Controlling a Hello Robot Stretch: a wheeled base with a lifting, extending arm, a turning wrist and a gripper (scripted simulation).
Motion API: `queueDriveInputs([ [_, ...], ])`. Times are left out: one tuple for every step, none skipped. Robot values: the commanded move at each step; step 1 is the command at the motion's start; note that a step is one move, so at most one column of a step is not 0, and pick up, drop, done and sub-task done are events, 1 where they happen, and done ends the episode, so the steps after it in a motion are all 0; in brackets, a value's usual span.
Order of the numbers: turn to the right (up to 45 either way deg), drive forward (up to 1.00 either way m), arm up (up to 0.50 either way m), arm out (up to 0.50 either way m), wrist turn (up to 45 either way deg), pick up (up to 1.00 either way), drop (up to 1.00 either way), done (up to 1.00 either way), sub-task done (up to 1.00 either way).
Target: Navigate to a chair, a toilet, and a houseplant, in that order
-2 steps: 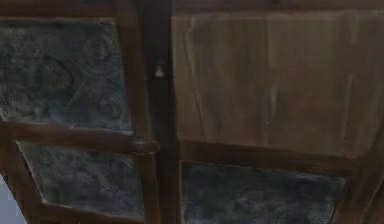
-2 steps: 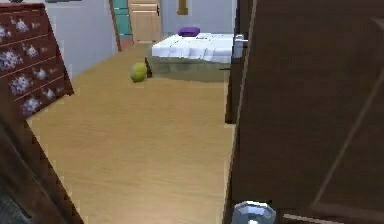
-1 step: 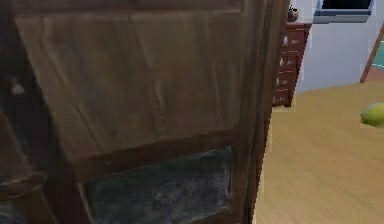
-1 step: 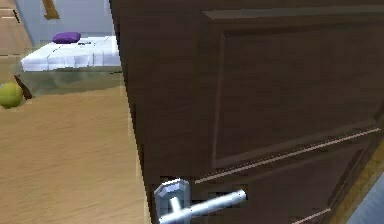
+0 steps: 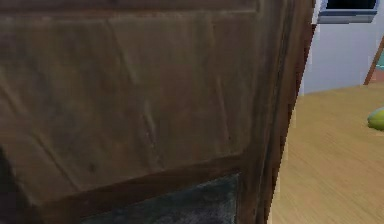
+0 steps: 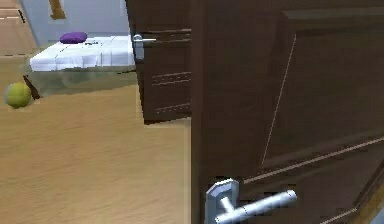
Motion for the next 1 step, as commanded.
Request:
queueDriveInputs([
  [42.0, 0.00, 0.00, 0.00, 0.0, 0.00, 0.00, 0.00, 0.00],
])
